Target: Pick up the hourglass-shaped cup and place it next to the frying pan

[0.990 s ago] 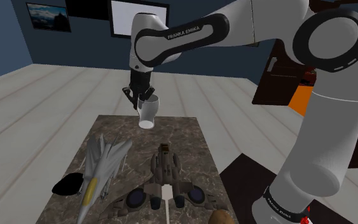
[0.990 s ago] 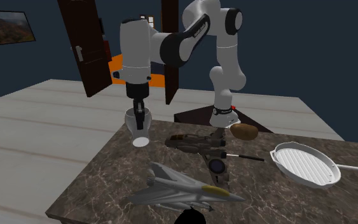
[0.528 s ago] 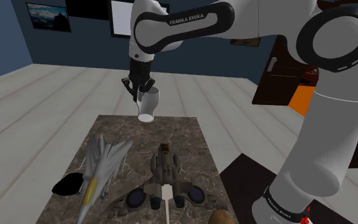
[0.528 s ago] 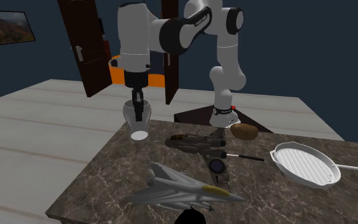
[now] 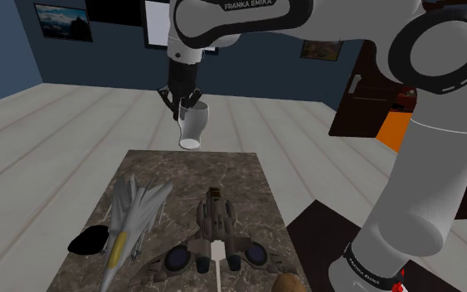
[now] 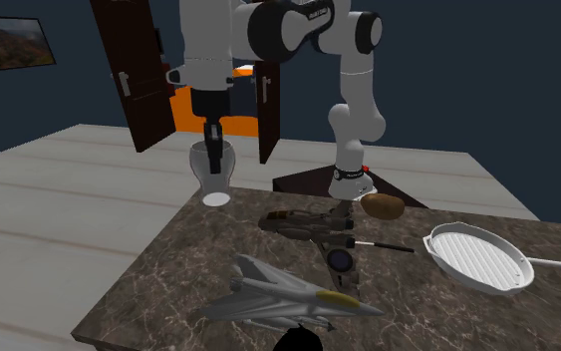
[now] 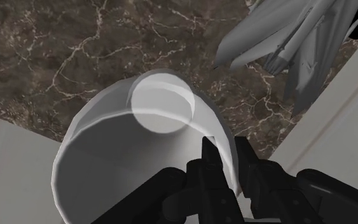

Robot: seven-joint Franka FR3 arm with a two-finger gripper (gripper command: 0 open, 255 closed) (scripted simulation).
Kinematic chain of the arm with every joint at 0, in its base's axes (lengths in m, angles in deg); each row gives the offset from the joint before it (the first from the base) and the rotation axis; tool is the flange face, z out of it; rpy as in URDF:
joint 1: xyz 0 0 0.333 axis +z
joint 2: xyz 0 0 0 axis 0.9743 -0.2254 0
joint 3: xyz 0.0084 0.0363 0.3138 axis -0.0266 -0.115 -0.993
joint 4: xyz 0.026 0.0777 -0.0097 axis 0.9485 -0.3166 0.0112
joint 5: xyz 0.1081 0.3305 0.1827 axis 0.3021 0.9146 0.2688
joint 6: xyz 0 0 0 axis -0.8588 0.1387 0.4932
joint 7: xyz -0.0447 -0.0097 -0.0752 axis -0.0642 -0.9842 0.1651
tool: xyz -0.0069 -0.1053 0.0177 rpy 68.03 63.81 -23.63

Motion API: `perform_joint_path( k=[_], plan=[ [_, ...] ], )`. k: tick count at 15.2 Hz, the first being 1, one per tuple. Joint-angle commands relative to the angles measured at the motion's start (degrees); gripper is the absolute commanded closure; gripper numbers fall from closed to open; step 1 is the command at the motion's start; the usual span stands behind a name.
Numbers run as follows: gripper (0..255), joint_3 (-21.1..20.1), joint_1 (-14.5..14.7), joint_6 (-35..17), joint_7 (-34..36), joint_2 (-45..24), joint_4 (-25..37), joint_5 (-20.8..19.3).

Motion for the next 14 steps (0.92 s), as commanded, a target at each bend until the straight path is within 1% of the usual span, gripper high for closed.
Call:
perform_joint_path(
  k=[1,9,14],
  plan=[
    [255,-0.03,0.07,1.61,0.07,-0.09,1.72,-0.05],
    [255,-0.15,0.35,7.83,0.31,-0.87,8.68,-0.31],
    [255,-1.63,1.41,4.02,2.87,8.81,-4.27,2.40]
  ],
)
